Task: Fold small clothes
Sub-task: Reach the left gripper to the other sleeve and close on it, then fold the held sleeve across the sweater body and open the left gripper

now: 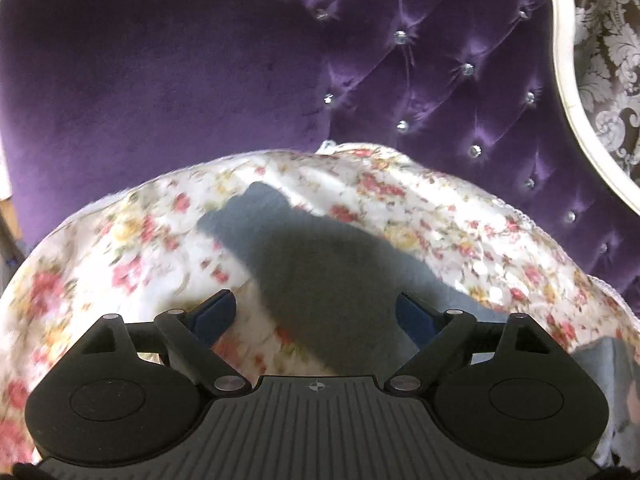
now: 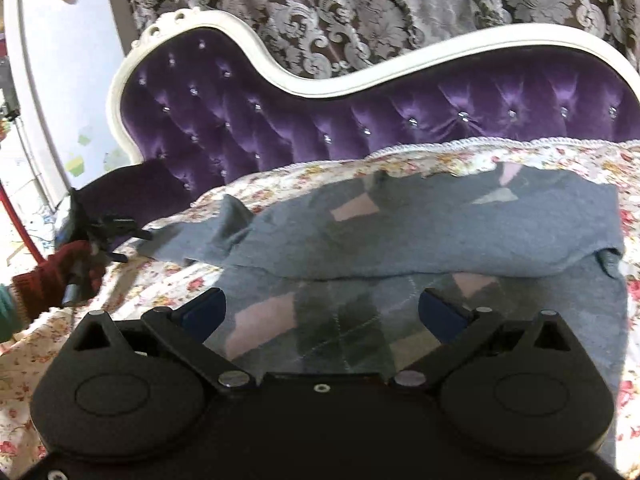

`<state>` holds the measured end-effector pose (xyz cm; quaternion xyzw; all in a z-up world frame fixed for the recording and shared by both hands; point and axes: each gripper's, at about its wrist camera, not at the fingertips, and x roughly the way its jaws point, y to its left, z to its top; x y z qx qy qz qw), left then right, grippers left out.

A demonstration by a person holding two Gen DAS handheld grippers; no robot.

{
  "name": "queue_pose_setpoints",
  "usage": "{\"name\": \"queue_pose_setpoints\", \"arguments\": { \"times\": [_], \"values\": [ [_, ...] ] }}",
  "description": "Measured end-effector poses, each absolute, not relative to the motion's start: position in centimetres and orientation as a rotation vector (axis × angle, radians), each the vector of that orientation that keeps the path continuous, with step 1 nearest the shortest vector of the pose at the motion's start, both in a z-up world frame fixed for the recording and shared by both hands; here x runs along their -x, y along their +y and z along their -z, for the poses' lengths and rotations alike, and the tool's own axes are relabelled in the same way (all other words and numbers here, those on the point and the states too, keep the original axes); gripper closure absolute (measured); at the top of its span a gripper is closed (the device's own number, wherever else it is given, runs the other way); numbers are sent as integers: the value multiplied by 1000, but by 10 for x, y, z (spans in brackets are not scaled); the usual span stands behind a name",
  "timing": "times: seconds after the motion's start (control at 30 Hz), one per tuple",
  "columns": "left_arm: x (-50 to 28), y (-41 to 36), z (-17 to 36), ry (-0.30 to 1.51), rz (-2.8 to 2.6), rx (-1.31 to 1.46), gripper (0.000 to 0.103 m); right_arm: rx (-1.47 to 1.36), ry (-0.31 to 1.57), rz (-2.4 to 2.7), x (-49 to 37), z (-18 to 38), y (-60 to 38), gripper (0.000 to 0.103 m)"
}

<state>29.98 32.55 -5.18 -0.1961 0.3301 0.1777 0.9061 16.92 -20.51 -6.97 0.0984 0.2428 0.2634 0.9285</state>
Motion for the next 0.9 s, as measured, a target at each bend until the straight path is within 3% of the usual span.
{"name": "queue_pose_setpoints", "arguments": {
  "times": [0.1,0.17,0.2,0.37,0.9],
  "values": [
    [-313,326,54,672,-355,388,16,-213,479,-564,-169,69,-201,0],
    [-320,325,55,658,-359,378,48,-222,476,-581,-169,69,-199,0],
    [-323,324,55,664,-371,374,91,-224,477,-585,-169,69,-198,0],
    [-317,312,37,606,-338,409,93,-215,485,-593,-168,69,-194,0],
    [-271,168,-148,330,32,200,94,-301,523,-532,-166,58,-216,0]
  ]
}}
